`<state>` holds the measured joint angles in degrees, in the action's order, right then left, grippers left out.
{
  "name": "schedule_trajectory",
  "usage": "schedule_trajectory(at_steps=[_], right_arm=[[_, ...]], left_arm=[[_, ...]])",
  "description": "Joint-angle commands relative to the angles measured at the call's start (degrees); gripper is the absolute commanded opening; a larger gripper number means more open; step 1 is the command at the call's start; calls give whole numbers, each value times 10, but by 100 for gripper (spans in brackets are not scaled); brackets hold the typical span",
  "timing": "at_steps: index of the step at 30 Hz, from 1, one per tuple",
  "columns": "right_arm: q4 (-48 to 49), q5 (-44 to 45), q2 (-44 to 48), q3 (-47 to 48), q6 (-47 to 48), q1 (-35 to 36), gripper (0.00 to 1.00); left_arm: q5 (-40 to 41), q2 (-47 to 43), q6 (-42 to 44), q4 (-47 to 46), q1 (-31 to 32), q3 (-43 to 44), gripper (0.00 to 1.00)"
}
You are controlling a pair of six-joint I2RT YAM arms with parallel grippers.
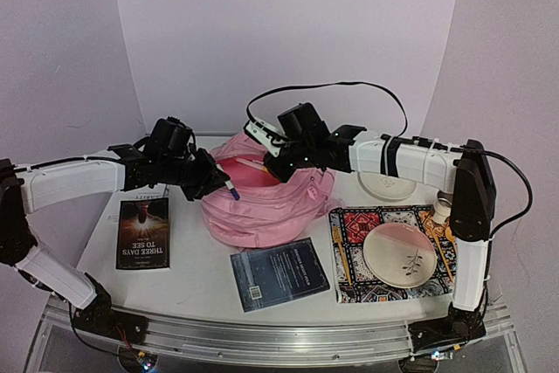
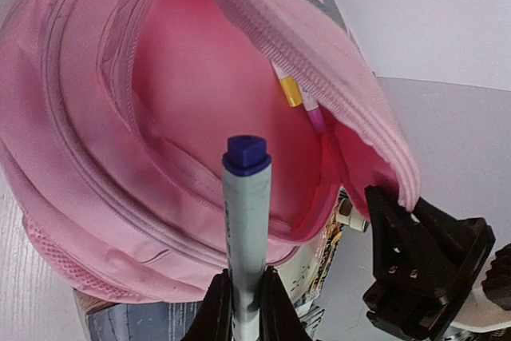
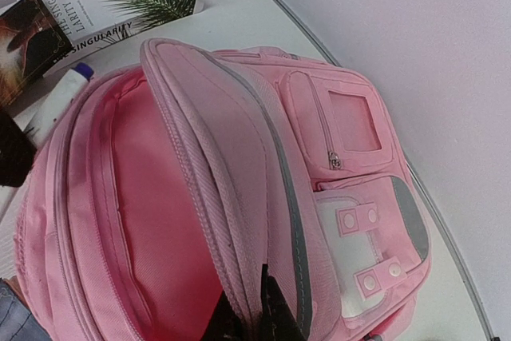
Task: Pack the student bag
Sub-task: Place the pen in the upper front pocket of the bag.
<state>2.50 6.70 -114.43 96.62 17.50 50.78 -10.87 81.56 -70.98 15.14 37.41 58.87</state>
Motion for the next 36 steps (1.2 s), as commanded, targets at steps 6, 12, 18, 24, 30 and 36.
schedule_trajectory(at_steps=[6, 12, 18, 24, 30, 36], right_arm=[[58, -17, 22, 27, -6, 5, 0], [60, -19, 23, 28, -6, 5, 0], [62, -17, 20, 31, -6, 5, 0], [62, -15, 19, 33, 0, 4, 0], [62, -15, 13, 35, 3, 5, 0], [62, -14, 8, 41, 6, 5, 0]], left_arm=[[29, 44, -127, -113, -24, 4, 0], [48, 74, -154, -148, -29, 10, 0], [52, 120, -170, -180, -31, 31, 8], [45, 147, -184, -212, -32, 48, 26], [42, 153, -192, -231, -33, 58, 39], [32, 142, -170, -235, -39, 57, 42]])
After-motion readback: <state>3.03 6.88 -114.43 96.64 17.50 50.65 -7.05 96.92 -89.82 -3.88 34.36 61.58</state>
